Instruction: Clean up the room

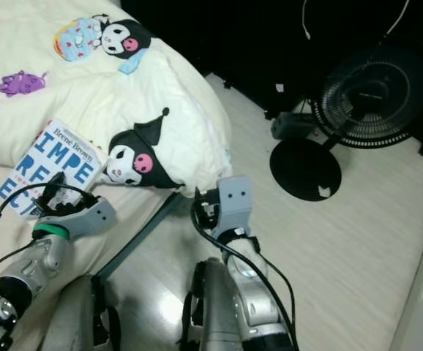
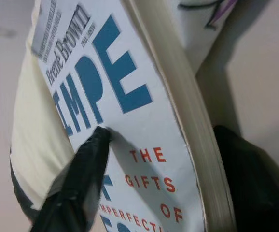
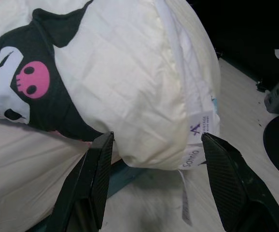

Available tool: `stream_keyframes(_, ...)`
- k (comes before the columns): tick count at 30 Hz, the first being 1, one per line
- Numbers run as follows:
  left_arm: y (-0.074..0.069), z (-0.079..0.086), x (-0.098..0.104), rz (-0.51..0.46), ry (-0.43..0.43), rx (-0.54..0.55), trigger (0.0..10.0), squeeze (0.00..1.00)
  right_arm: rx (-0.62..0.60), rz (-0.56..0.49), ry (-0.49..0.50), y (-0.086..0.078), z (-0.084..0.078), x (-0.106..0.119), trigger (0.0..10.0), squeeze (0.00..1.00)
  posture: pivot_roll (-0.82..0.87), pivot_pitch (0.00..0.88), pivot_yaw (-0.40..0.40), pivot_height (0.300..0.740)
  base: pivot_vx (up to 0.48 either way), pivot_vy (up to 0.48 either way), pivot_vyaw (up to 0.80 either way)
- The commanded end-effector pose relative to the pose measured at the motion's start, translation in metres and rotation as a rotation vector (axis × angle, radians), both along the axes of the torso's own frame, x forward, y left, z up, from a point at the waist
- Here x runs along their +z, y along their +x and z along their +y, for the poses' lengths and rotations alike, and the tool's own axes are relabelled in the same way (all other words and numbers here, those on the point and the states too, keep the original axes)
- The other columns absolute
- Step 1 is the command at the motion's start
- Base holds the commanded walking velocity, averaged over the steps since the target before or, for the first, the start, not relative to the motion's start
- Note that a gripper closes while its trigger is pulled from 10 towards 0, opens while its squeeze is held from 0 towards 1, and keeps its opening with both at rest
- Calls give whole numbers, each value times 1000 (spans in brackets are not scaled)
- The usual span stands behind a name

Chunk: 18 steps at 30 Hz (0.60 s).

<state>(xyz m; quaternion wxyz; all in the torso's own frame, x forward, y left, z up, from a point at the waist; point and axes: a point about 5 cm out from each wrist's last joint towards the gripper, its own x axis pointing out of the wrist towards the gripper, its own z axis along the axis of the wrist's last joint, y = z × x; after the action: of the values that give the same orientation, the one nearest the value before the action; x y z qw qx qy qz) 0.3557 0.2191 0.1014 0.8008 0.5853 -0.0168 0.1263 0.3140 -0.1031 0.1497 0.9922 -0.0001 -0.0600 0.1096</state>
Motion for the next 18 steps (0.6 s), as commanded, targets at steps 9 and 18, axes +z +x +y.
stream_keyframes(9, -11, 47, 5, -56, -55, 237, 0, 0, -9, 53, 1, -5, -4, -10, 10000, 0, -133, 427, -51, 610, 0, 0, 0)
stream_keyframes(18, -16, 30, -2, -123, -53, 92, 0, 0, -6, 46, 2, 2, -2, -6, 10000, 0, -94, 388, -45, 610, 0, 0, 0)
